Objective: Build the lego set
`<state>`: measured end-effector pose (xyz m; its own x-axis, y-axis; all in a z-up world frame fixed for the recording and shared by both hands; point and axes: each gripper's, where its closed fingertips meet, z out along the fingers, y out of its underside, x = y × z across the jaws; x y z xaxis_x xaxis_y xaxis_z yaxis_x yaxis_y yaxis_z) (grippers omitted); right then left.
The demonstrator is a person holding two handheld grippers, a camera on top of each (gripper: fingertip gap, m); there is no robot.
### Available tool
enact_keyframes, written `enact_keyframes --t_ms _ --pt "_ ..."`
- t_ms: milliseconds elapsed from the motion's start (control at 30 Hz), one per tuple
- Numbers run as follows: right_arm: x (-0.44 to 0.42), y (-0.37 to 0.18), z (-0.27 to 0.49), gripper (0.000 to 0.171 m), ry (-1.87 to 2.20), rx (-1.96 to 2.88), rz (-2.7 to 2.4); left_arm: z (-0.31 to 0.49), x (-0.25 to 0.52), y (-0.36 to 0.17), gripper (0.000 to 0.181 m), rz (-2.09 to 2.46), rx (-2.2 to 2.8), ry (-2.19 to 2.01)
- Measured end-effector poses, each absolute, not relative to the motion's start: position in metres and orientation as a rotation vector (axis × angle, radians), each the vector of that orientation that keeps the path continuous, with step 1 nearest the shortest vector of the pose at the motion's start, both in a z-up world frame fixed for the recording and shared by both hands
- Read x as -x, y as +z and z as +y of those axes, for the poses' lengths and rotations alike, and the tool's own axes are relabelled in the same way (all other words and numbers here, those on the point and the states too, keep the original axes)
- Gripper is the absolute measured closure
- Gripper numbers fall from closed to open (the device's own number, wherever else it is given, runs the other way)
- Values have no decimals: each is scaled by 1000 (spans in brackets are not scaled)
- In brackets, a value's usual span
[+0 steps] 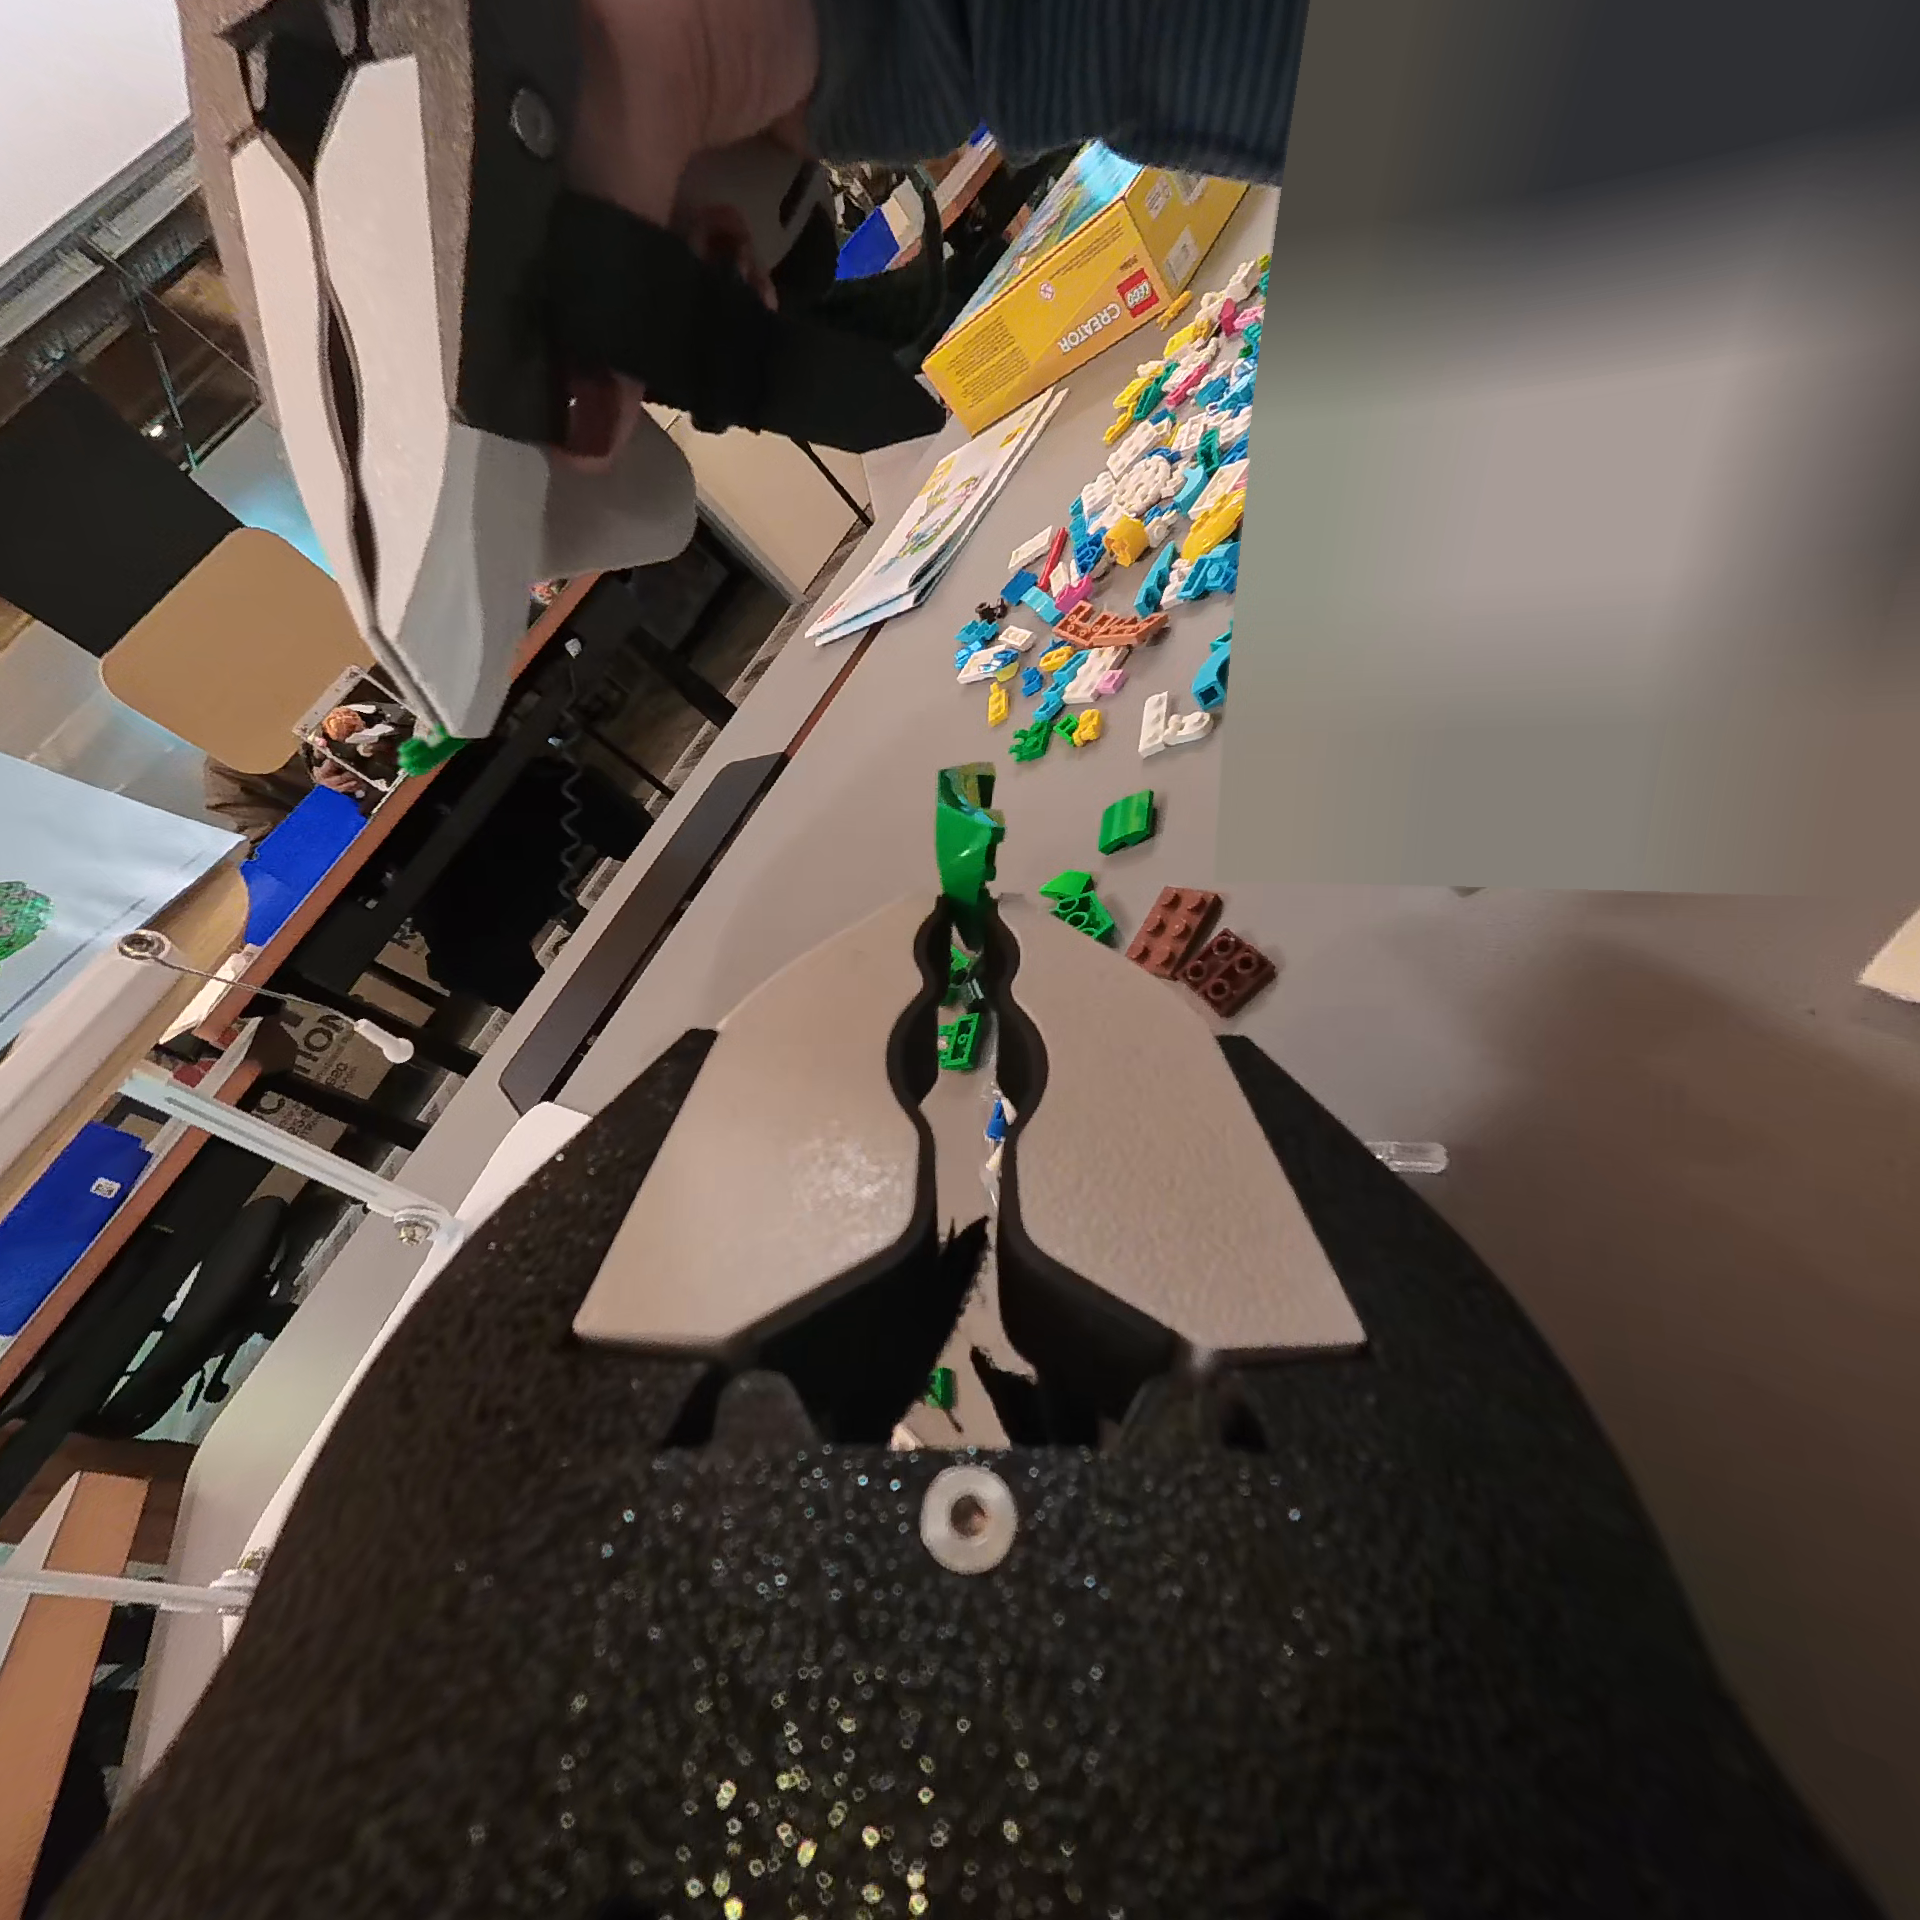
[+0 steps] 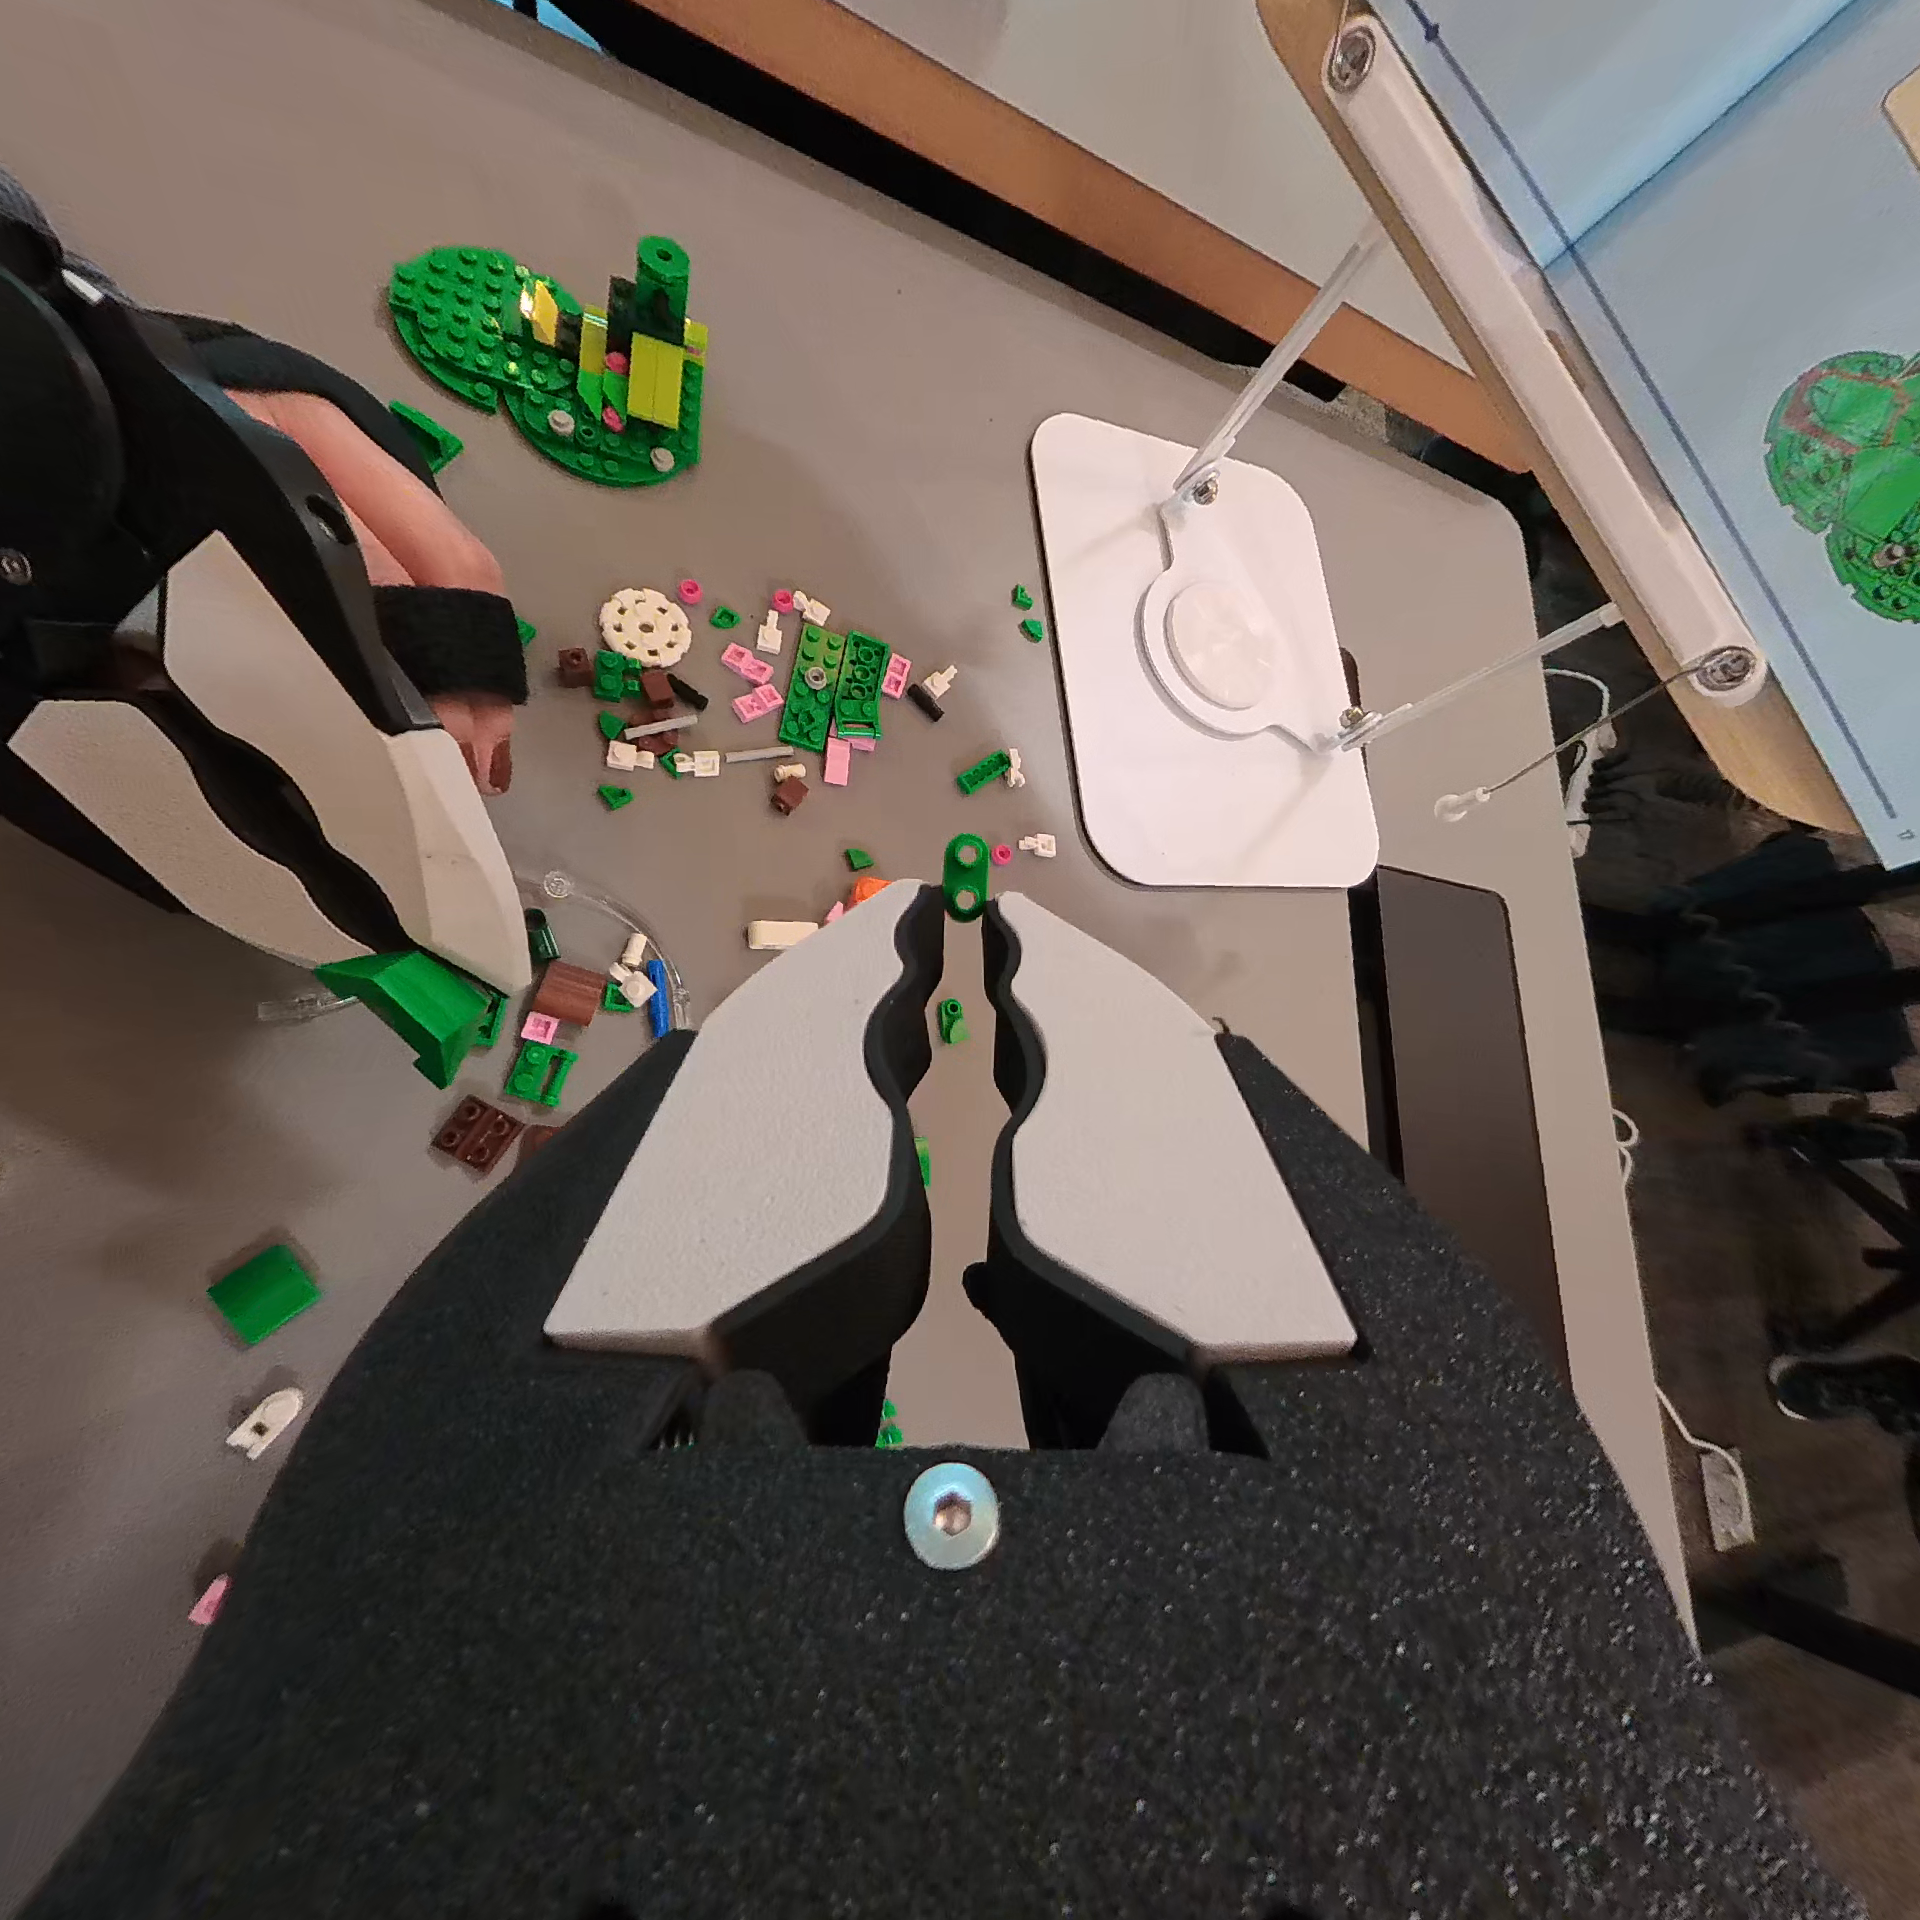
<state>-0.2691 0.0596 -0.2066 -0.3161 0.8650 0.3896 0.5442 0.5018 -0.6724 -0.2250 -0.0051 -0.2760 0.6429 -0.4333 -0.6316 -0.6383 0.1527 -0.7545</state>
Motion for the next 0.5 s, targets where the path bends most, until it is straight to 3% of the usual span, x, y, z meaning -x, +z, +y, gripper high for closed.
enact_keyframes --t_ms 500 --pt "271 -214 57 165 562 1153 -2035 -7 224 -274 177 962 1452 193"
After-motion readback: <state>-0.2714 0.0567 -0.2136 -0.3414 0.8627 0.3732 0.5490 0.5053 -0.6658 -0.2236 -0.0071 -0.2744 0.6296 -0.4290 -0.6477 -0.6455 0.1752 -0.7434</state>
